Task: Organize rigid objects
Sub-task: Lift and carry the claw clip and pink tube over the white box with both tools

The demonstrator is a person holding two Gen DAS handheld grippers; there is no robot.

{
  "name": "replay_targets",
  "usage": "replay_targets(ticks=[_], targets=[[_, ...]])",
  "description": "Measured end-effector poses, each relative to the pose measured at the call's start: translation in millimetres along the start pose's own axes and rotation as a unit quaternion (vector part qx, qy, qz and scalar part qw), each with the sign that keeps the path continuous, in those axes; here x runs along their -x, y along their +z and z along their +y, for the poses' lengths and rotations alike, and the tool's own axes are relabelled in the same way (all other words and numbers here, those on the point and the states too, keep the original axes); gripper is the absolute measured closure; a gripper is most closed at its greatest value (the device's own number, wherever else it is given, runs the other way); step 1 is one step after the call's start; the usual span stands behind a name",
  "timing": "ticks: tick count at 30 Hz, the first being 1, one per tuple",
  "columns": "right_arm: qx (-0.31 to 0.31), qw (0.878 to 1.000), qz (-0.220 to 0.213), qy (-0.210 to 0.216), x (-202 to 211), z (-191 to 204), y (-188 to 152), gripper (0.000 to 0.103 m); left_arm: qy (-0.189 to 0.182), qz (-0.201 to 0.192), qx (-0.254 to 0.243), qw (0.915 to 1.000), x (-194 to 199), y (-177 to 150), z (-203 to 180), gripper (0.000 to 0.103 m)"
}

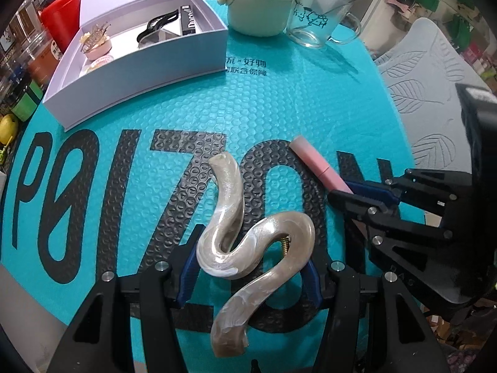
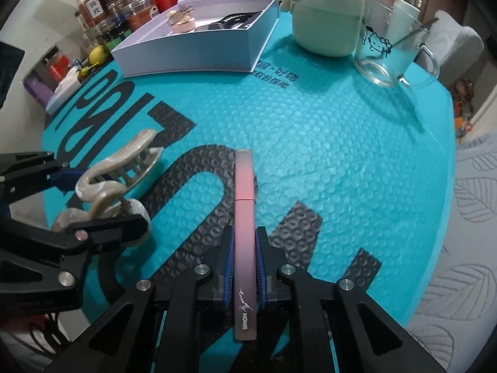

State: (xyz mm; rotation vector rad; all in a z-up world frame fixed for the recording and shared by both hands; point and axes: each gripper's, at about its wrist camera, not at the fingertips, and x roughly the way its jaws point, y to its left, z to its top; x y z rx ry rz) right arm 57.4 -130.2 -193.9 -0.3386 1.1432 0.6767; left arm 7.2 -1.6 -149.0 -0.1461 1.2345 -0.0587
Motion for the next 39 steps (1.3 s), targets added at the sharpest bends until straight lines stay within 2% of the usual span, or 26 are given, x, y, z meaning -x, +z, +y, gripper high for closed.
replay_targets(ticks=[4,16,26,39], targets=[[-0.015,1.000,0.009,0.018,11,-3,-7,0.090,-0.004,0.002,-0.001,1.0000,9,0,-3,0.047],[-0.016,0.999,0.014,0.024,60,0,-17,0.090,0.001,0.003,-0.009,1.0000,40,0,-20,0.047],[-0.023,0.999,0.012,0.042,95,0,-8,0.090,0.007,-0.026,0.001,0.9996,78,7,-23,0.047],[0.018,0.999,-0.007,0.047,117,12,21,0.090,0.019,-0.057,0.017,0.9980,109,24,-13,0.047]])
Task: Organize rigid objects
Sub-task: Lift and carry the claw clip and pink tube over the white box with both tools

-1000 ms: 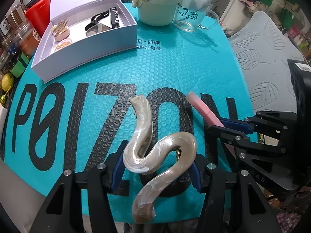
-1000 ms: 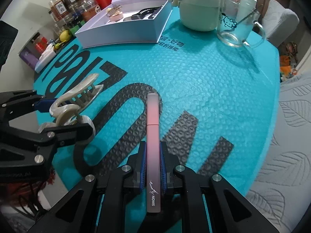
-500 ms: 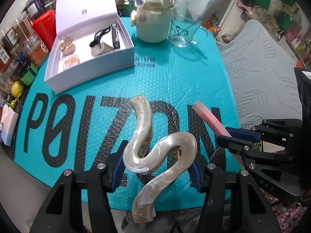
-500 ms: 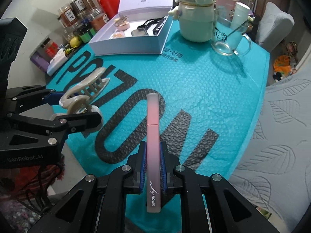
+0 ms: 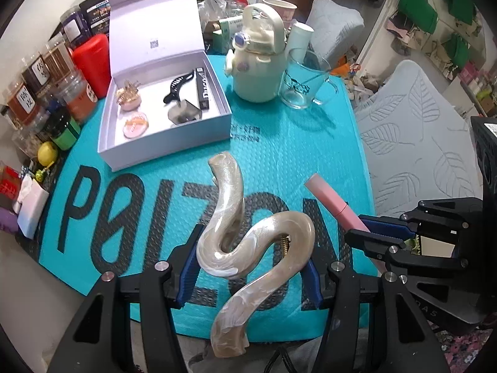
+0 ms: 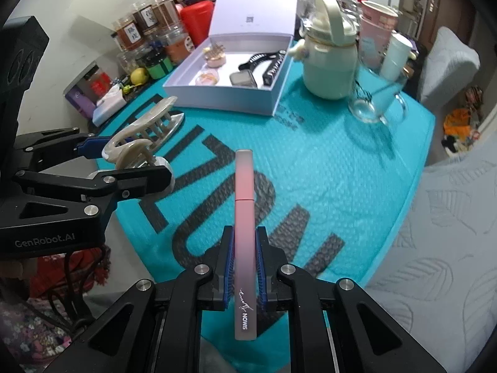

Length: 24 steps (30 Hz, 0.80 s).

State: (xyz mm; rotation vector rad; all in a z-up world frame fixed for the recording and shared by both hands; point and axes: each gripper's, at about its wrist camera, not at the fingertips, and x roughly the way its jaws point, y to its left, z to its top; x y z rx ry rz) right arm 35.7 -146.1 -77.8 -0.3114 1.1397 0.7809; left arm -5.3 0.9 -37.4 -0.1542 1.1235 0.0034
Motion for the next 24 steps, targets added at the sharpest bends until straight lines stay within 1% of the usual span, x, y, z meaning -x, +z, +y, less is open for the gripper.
replay_targets(ticks=[5,11,24], targets=[[0.010,1.000,-0.005,0.004,-1,6,16,0.090,0.005,-0.003,0.001,1.0000,2,11,11,0.047],[0.021,1.000,-0.002,0.010,-13,14,38,0.090,0.008,-0.006,0.010,0.9999,-1,25,29,0.047],[0.026,0.999,0.017,0.019,-49,24,87,0.090,0.005,0.008,0.020,0.9998,-29,61,79,0.047]])
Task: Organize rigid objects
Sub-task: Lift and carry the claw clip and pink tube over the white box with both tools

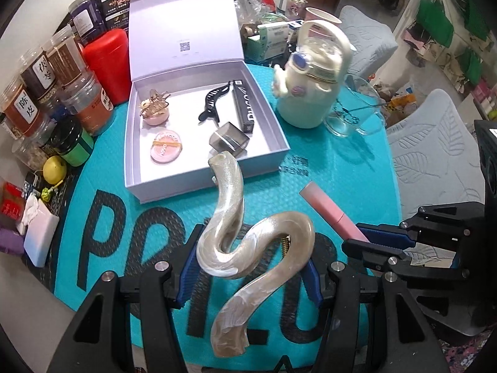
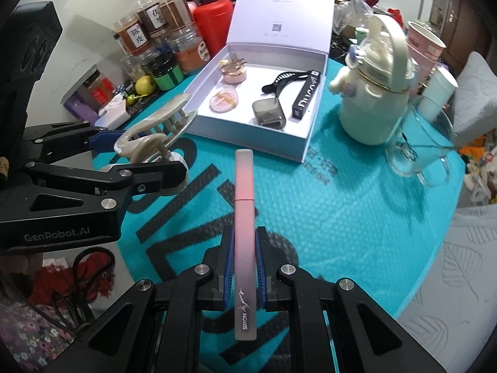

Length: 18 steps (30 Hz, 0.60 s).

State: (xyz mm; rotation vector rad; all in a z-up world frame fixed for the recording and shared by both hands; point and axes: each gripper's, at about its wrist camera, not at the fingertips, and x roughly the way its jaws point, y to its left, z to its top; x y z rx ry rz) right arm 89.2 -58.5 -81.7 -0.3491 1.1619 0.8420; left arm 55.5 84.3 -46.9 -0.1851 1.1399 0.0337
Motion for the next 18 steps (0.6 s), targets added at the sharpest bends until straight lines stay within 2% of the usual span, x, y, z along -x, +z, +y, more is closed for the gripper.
replay_targets(ticks=[18], targets=[[0.006,1.000,-0.014,-0.005,-33,-6,67,0.090,0.008,-0.004,-0.006,0.9999,-26,50,43,0.047]])
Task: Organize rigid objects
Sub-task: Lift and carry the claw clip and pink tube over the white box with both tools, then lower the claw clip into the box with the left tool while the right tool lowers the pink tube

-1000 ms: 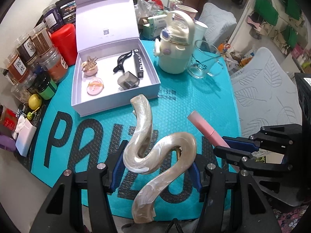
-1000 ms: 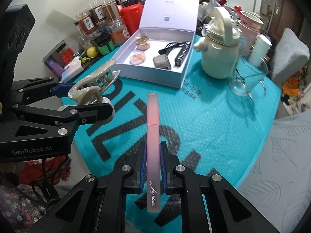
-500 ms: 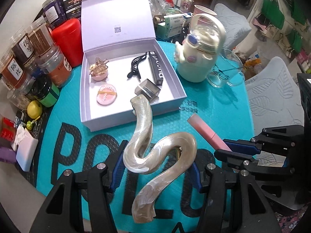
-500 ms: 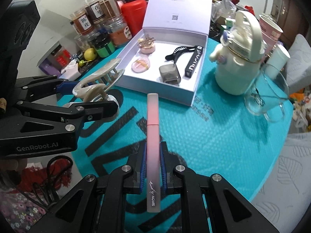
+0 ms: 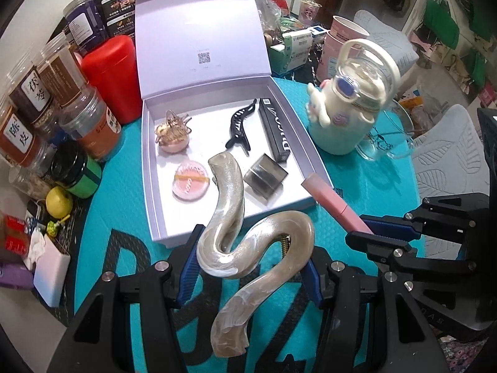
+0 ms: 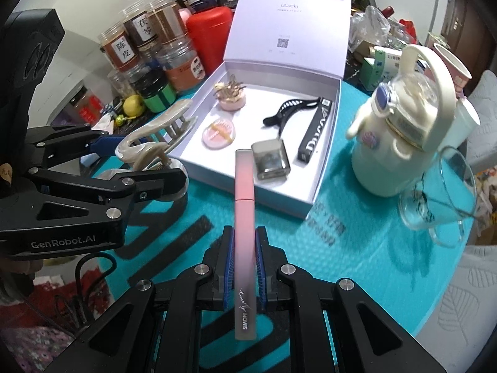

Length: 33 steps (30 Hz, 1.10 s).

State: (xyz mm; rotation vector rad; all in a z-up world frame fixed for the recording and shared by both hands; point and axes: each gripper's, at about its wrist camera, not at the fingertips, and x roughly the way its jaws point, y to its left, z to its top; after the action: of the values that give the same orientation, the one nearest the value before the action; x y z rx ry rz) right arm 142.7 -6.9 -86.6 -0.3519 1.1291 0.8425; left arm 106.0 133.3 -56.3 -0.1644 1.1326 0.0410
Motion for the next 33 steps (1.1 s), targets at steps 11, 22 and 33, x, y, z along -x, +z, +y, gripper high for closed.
replay_targets(ticks=[11,22,33], targets=[[-0.011,1.000,-0.008,-0.010,-18,-7,26,0.090,-0.006,0.000,-0.011,0.9999,-22,23,14,0.047],[-0.021,1.000,-0.012,-0.011,-42,-14,48,0.090,-0.001,-0.001,-0.018,0.9998,-46,42,27,0.047],[-0.032,0.999,-0.016,-0.020,-63,-29,72,0.090,0.002,-0.016,-0.026,0.9995,-70,67,36,0.047]])
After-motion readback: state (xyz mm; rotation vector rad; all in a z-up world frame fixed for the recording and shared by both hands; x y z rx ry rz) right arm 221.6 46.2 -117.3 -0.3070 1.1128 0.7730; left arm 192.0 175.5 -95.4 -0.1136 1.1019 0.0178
